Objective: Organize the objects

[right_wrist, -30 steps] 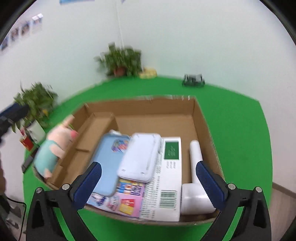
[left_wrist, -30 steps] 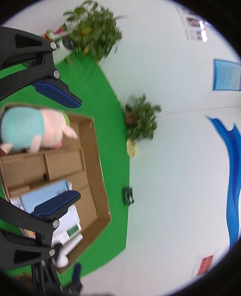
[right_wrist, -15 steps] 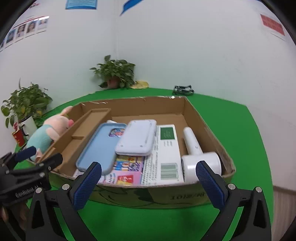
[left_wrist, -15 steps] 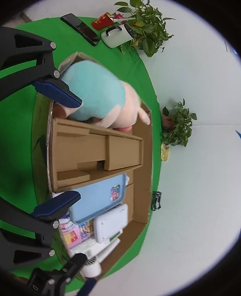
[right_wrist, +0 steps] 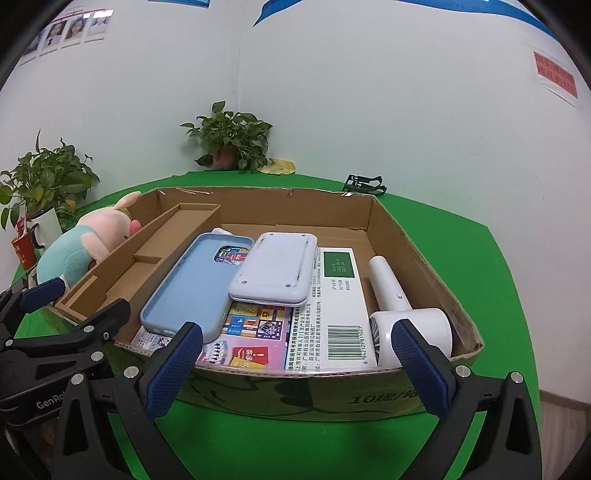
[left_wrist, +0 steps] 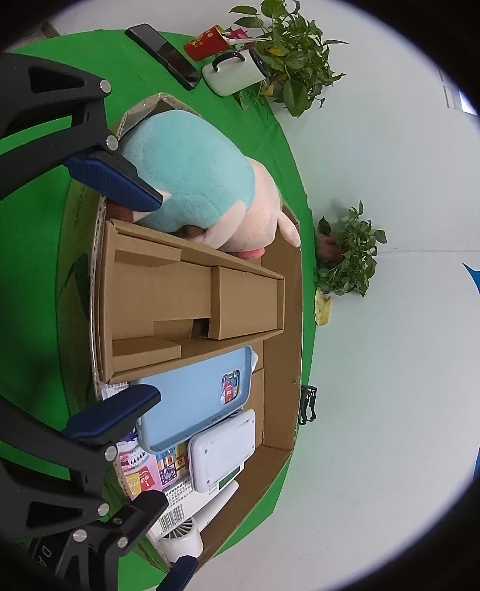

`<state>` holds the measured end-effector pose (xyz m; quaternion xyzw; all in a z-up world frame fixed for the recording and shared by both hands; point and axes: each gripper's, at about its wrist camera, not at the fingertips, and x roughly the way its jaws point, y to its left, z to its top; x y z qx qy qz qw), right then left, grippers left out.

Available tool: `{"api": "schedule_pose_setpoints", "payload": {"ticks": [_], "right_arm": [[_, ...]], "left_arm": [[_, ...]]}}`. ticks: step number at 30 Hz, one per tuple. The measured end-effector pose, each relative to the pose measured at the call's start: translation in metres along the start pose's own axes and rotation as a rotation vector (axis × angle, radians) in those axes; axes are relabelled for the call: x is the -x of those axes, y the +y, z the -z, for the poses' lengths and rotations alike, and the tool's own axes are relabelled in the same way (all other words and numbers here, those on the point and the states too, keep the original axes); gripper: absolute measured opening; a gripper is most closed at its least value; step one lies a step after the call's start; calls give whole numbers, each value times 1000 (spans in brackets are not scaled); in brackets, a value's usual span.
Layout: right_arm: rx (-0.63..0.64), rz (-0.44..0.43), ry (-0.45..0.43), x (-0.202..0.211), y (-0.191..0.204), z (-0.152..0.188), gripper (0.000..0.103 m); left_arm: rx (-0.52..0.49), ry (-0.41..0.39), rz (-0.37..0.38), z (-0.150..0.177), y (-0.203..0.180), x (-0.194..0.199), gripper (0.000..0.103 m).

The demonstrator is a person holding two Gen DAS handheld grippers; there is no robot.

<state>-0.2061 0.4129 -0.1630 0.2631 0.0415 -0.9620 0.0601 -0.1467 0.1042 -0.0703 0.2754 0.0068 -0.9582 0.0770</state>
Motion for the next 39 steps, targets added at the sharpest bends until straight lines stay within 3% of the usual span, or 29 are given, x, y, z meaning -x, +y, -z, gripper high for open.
{"api": "schedule_pose_setpoints", "payload": {"ticks": [8,39], "right_arm": [[-1,-2,1,0,0,1,103],[-4,-1,1,1,0,3,103]], "left_arm": [[10,9,-14,0,1,-2,102],[9,9,-12,1,1,-2,102]]}}
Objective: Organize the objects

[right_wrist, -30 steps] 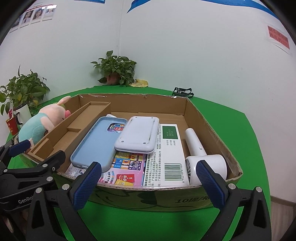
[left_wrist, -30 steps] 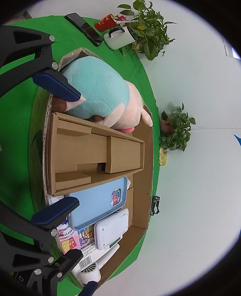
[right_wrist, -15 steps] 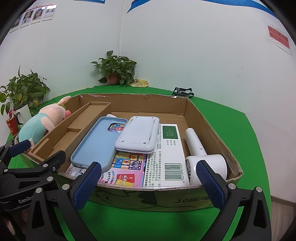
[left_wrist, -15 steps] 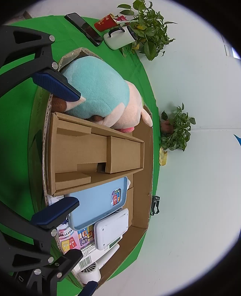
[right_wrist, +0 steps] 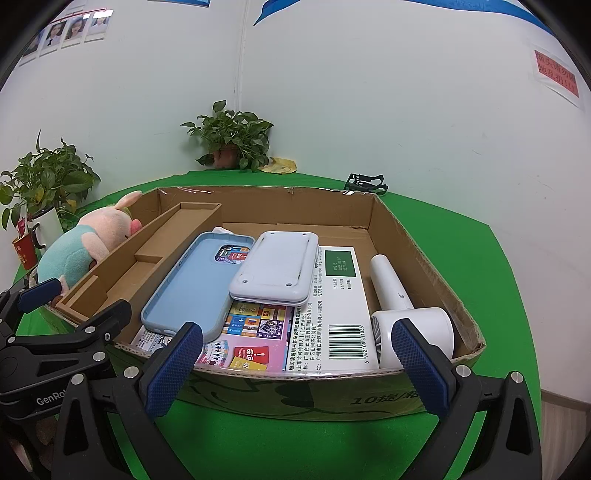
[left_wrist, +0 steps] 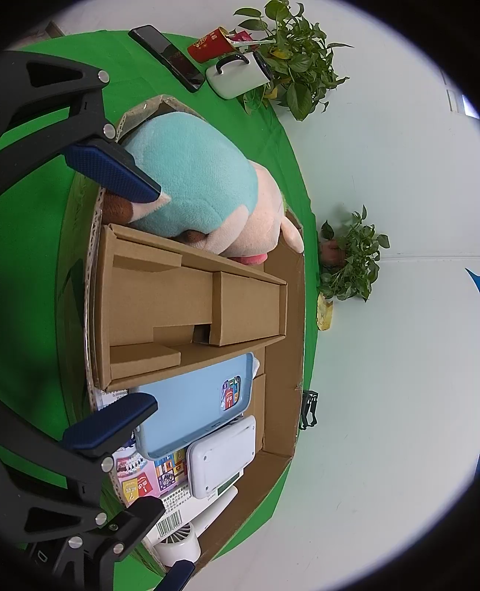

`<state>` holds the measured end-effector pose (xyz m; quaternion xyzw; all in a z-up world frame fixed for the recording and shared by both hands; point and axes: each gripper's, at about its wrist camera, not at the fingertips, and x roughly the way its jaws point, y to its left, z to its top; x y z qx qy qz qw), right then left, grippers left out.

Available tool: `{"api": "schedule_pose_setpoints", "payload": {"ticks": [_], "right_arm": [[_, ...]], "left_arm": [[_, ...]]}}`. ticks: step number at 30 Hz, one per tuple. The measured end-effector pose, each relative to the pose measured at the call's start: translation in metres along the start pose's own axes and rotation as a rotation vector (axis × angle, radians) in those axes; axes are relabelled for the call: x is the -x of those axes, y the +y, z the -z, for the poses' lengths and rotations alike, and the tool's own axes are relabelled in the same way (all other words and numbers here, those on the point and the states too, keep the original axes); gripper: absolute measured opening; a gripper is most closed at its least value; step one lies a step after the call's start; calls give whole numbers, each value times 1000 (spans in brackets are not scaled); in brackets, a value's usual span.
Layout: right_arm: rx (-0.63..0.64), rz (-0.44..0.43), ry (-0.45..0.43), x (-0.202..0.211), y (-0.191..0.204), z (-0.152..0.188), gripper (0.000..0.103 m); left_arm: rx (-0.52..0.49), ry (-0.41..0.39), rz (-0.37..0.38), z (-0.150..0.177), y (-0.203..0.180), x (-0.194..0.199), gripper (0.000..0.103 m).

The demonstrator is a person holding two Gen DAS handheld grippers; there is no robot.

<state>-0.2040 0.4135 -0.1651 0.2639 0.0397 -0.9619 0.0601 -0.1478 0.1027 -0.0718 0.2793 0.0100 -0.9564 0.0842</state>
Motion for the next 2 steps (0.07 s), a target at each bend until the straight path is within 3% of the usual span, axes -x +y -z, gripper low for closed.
{"api": "schedule_pose_setpoints", "payload": {"ticks": [2], "right_arm": [[0,0,0,0,0,0,103]], "left_arm": [[0,0,0,0,0,0,102]]}}
